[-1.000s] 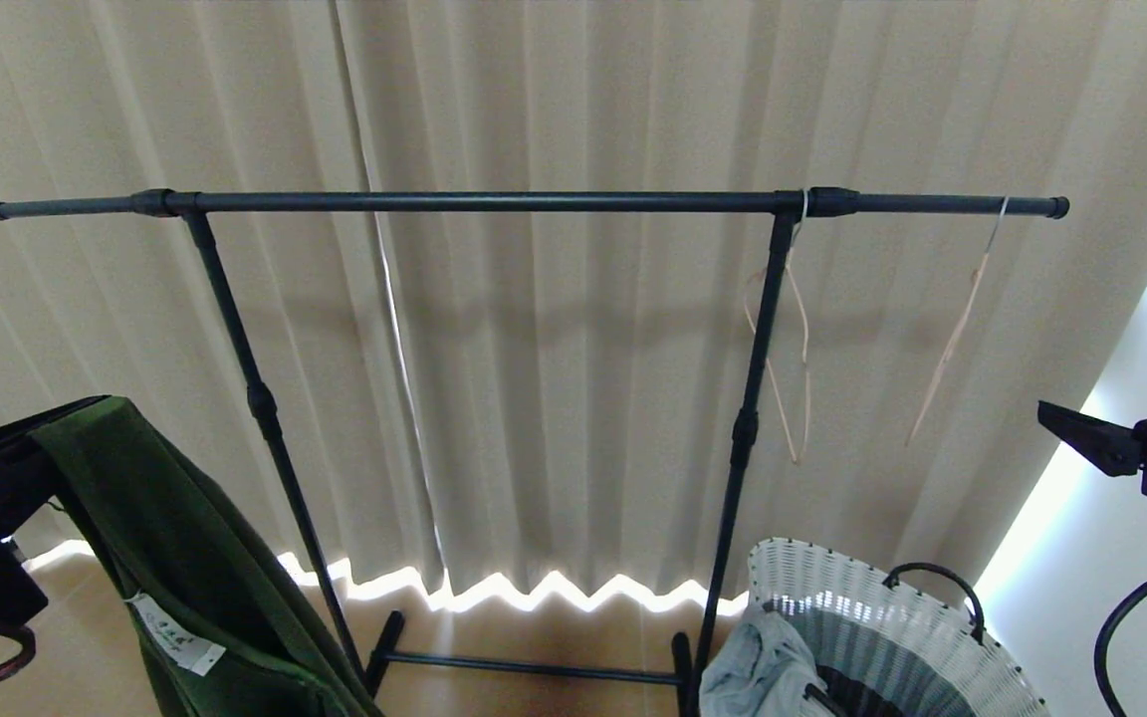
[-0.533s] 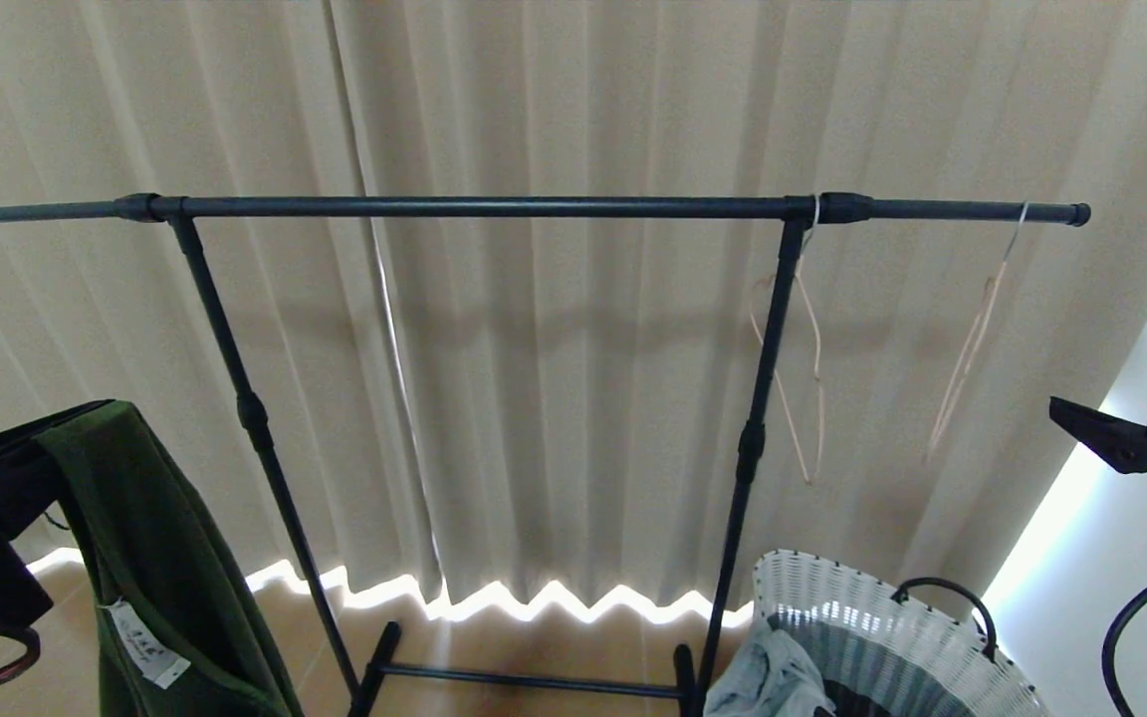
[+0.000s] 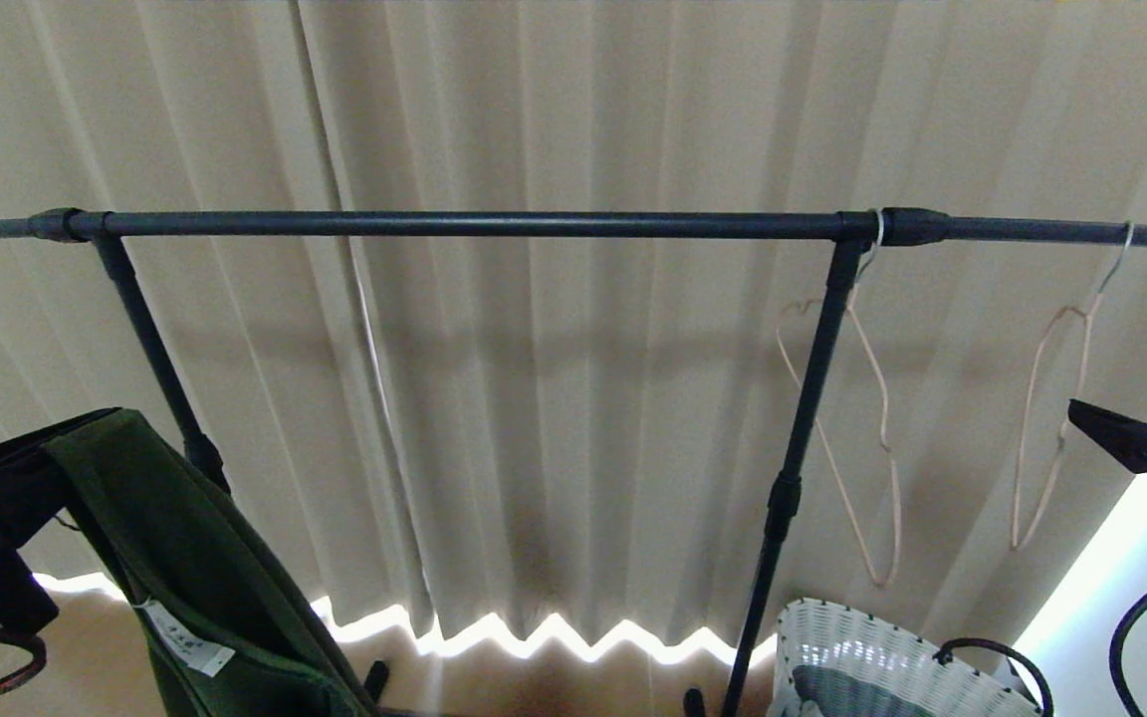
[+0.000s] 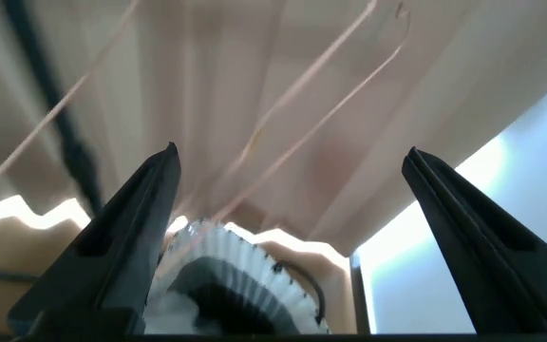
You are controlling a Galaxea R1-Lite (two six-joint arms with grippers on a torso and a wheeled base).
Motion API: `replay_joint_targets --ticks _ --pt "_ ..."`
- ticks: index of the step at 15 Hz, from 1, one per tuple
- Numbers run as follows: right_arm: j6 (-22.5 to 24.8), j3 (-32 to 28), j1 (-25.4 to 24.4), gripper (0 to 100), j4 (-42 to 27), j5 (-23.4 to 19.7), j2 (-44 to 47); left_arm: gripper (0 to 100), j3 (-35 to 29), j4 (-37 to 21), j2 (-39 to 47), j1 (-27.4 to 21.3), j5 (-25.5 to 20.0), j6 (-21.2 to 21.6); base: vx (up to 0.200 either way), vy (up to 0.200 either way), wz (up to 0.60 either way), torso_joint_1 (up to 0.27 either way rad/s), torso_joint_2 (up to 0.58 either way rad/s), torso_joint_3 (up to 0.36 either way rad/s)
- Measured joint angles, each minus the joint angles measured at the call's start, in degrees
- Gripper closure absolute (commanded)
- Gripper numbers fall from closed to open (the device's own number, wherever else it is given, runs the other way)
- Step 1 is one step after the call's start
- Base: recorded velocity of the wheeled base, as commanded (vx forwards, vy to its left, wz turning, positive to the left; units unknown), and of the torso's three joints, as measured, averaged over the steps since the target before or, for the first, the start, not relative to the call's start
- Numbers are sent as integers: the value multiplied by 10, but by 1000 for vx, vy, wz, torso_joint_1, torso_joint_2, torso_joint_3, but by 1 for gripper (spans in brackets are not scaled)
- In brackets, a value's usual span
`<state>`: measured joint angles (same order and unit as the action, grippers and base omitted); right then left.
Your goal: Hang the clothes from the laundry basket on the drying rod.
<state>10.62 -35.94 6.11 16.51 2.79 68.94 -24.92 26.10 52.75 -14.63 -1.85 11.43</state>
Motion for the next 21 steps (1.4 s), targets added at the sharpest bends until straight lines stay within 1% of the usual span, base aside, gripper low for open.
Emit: replay_joint_targets --ticks 2,5,8,13,17,19,21 --pt "0 1 0 0 -3 13 2 100 1 0 1 0 0 0 0 0 0 0 0 0" --pt "1 0 5 0 -7 17 7 100 1 0 2 1 0 0 0 0 0 0 0 0" --pt "-3 -11 13 0 -3 35 34 100 1 0 4 1 0 0 0 0 0 0 0 0" --pt "-63 -56 12 0 -5 60 108 100 2 -1 4 0 0 0 0 0 0 0 0 0" --pt "-64 -63 13 0 -11 71 132 100 2 -1 5 0 0 0 0 0 0 0 0 0" --pt "-64 -68 14 0 -32 83 135 100 2 -1 5 0 0 0 0 0 0 0 0 0" --pt "-64 -75 14 0 -49 84 136 100 2 -1 5 0 0 0 0 0 0 0 0 0"
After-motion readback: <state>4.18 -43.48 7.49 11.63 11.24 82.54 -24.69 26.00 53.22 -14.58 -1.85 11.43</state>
